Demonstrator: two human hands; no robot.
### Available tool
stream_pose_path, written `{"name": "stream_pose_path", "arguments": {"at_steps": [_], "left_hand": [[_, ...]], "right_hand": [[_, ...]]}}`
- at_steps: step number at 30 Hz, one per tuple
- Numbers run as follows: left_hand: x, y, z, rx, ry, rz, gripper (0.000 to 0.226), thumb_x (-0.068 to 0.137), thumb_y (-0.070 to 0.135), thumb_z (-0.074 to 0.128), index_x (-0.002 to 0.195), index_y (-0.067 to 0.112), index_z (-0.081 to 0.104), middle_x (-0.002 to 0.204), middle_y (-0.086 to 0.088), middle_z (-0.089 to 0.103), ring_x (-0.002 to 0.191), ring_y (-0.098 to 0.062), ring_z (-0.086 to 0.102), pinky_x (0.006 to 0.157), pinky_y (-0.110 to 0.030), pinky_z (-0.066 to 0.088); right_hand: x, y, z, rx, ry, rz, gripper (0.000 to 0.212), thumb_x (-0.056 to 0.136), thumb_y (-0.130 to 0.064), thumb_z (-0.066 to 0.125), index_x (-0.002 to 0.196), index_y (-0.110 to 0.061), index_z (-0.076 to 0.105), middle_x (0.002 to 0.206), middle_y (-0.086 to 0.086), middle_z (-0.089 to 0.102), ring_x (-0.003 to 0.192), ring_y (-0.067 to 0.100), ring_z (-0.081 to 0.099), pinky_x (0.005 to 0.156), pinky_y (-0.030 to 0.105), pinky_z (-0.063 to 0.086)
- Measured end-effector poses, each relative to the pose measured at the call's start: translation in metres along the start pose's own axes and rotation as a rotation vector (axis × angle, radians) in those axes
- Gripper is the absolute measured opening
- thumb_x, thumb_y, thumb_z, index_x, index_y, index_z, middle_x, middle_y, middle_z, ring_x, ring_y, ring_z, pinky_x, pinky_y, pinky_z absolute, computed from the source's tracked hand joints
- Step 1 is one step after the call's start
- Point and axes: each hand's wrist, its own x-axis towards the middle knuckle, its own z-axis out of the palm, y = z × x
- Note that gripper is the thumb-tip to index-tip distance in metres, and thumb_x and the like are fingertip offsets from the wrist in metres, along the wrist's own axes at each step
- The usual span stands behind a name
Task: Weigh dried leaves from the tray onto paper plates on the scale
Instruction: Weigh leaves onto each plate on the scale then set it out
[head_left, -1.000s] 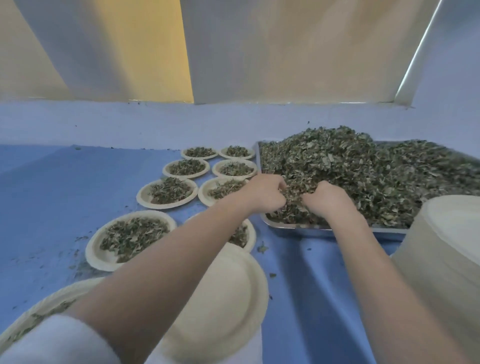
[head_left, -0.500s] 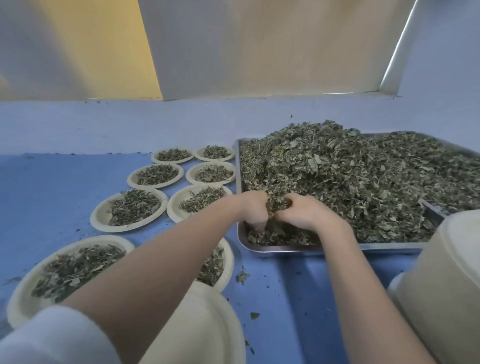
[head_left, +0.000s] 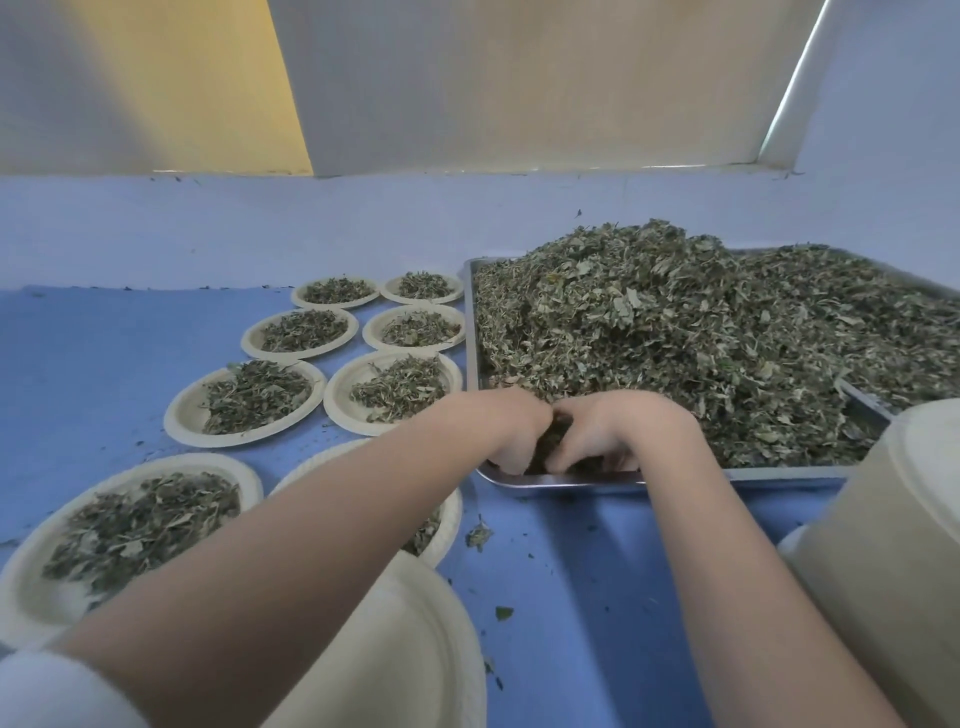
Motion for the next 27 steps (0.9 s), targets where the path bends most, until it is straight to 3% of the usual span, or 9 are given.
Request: {"name": "stream_pose_path", "arguments": {"at_steps": [2,6,11,14,17,19,21,25,27], "left_hand": [[0.0,0.004,0.002,0.016,0.032,-0.003,0.038,0.088,0.012,0.057,0.124,0.005,0.05,0.115,-0.012,0.06,0.094,-0.027,0.057,0.072,-0.027,0.042],[0.002,0.006,0.006,-0.169,0.097,-0.075,0.042,0.09,0.011,0.054,0.129,0.001,0.042,0.125,-0.016,0.054,0.112,-0.03,0.053,0.076,-0.027,0.038],[-0.002,0.004,-0.001,-0.509,0.245,-0.155,0.058,0.089,-0.001,0.048,0.142,0.003,0.026,0.131,-0.021,0.048,0.114,-0.033,0.05,0.079,-0.032,0.042],[-0.011,0.001,-0.014,-0.73,0.343,-0.157,0.074,0.085,-0.009,0.045,0.15,0.013,0.015,0.14,-0.017,0.041,0.11,-0.029,0.053,0.071,-0.029,0.045],[-0.025,0.0,-0.028,-0.94,0.357,-0.158,0.083,0.083,-0.012,0.041,0.152,0.022,0.011,0.148,-0.015,0.034,0.108,-0.029,0.056,0.059,-0.022,0.04],[-0.035,0.0,-0.035,-1.092,0.349,-0.162,0.085,0.082,-0.016,0.04,0.152,0.024,0.014,0.15,-0.016,0.03,0.085,-0.023,0.059,0.046,-0.019,0.038],[-0.045,0.0,-0.04,-1.252,0.352,-0.164,0.085,0.08,-0.02,0.037,0.151,0.023,0.02,0.147,-0.016,0.03,0.076,-0.019,0.053,0.052,-0.025,0.041],[-0.069,-0.003,-0.047,-1.496,0.418,-0.192,0.082,0.079,-0.026,0.031,0.147,0.02,0.031,0.138,-0.015,0.039,0.097,-0.031,0.057,0.082,-0.048,0.054],[-0.09,-0.007,-0.048,-1.547,0.44,-0.195,0.079,0.078,-0.027,0.029,0.144,0.017,0.036,0.138,-0.018,0.041,0.108,-0.037,0.055,0.073,-0.048,0.056]], "right_hand": [[0.006,-0.005,0.004,-0.008,0.043,-0.043,0.032,0.081,-0.02,0.072,0.111,-0.017,0.059,0.089,0.002,0.064,0.071,0.019,0.063,0.042,0.02,0.047],[0.019,-0.004,0.012,0.124,0.211,-0.036,0.012,0.073,-0.011,0.075,0.072,-0.014,0.063,0.065,0.001,0.061,0.052,0.016,0.055,0.045,0.019,0.042],[0.018,0.008,0.011,0.726,0.442,-0.074,0.032,0.074,0.005,0.07,0.098,-0.016,0.062,0.094,0.014,0.063,0.072,0.028,0.065,0.052,0.032,0.057],[0.011,0.005,0.004,0.951,0.525,-0.155,0.036,0.075,0.008,0.07,0.093,-0.022,0.06,0.106,0.021,0.062,0.079,0.033,0.068,0.059,0.037,0.059],[0.004,-0.002,-0.002,0.993,0.575,-0.183,0.035,0.076,0.006,0.071,0.094,-0.022,0.062,0.112,0.021,0.061,0.078,0.034,0.069,0.063,0.038,0.059],[-0.003,-0.009,-0.005,1.014,0.601,-0.193,0.036,0.076,0.007,0.07,0.097,-0.021,0.063,0.114,0.018,0.06,0.076,0.031,0.07,0.058,0.033,0.059],[-0.012,-0.016,-0.007,1.013,0.631,-0.211,0.036,0.076,0.007,0.071,0.096,-0.023,0.062,0.115,0.016,0.06,0.073,0.026,0.071,0.055,0.028,0.057],[-0.036,-0.034,-0.007,0.978,0.638,-0.268,0.035,0.078,0.006,0.068,0.102,-0.018,0.064,0.111,0.017,0.063,0.078,0.028,0.071,0.059,0.03,0.059],[-0.053,-0.046,-0.007,0.952,0.601,-0.307,0.031,0.078,0.006,0.068,0.099,-0.017,0.065,0.11,0.017,0.063,0.076,0.028,0.071,0.057,0.029,0.059]]}}
